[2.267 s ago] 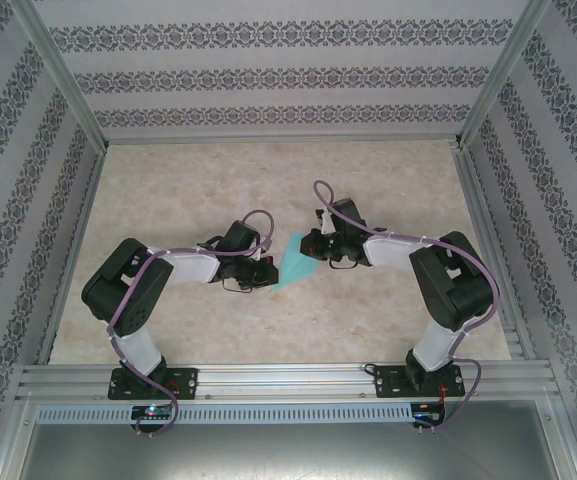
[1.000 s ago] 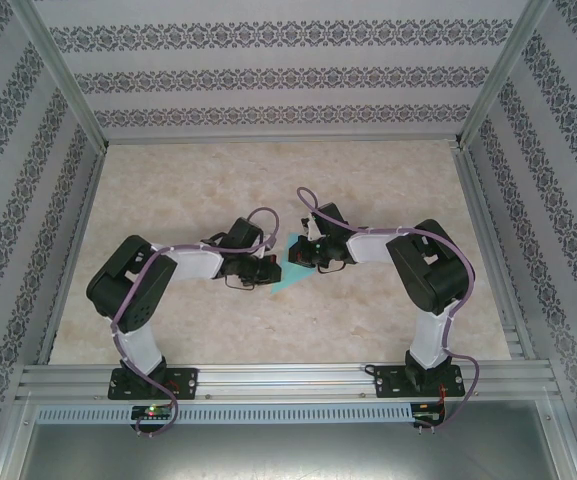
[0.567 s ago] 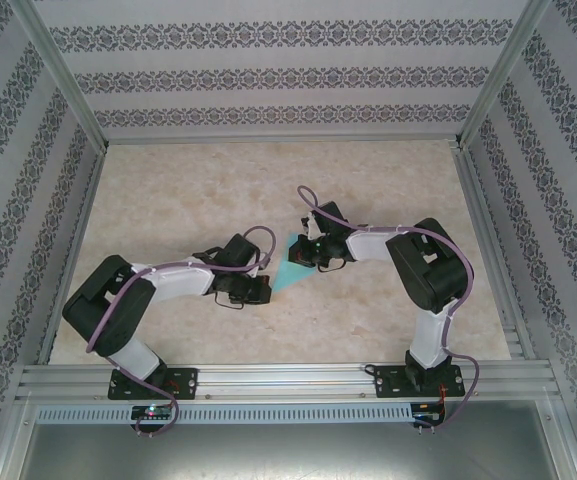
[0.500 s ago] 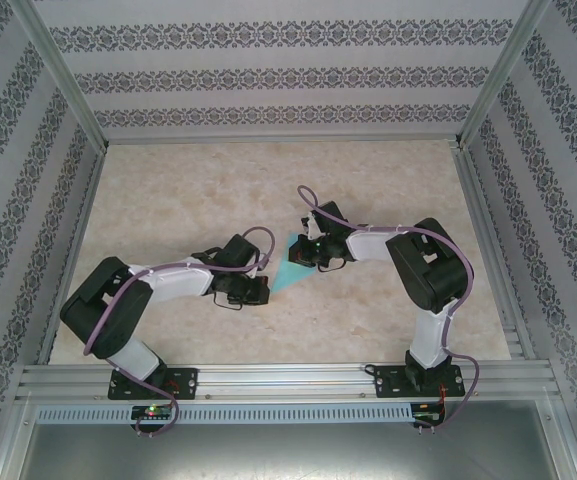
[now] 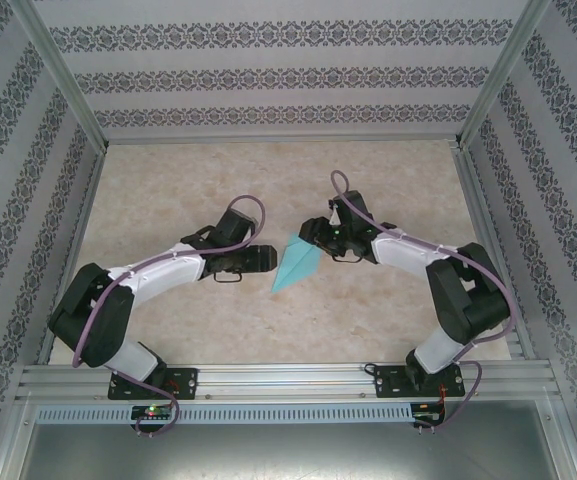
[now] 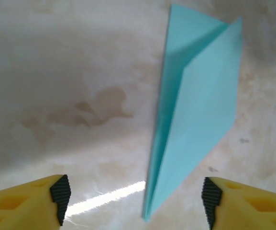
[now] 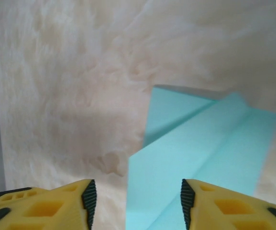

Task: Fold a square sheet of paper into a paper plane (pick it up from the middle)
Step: Fourth fold the wing at the center of the table.

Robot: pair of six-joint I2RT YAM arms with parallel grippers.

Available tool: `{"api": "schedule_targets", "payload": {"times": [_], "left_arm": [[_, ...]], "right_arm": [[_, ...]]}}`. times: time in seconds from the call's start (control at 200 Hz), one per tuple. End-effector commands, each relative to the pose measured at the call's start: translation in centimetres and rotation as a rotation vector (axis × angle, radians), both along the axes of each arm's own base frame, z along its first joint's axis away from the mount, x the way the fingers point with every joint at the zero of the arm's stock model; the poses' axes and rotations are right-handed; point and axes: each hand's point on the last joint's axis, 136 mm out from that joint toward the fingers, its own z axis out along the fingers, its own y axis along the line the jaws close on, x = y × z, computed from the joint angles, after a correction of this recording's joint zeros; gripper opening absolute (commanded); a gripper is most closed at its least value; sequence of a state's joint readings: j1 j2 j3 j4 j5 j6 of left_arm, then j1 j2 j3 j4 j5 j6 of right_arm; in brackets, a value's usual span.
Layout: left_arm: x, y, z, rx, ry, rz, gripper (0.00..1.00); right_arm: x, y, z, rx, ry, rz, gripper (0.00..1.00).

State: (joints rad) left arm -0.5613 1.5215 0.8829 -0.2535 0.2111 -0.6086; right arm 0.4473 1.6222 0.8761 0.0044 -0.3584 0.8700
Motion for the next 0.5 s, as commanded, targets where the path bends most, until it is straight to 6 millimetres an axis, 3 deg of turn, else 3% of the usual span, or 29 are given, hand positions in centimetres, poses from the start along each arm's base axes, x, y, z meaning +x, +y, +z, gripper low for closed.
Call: {"api": "schedule_targets", "payload": {"times": [0.0,0.095,0.23,0.495], "left_arm": [[2.0,1.4,0.8,0.036,-0.041,0.051,0.84],[2.5,2.0,0.8,0.034,-0.042,0.056,0.92],[3.1,3.1,0.8,0.012,-0.029,0.071,1.00],[3.9,5.2,0.6,0.016,0.006,0.086,1.00]], "right_arm": [[-0.2,-2.0,-1.3,-0.028,0.048,-0.144,0.55],[-0.2,-2.2,-1.7,-0.028,0.071,-0.175,0.56],[0.0,-1.0,-2.4,-0.013,0.097,-0.160,0.55],[0.7,2.2,-2.7,-0.012,0.100,-0.102,0.51]]}}
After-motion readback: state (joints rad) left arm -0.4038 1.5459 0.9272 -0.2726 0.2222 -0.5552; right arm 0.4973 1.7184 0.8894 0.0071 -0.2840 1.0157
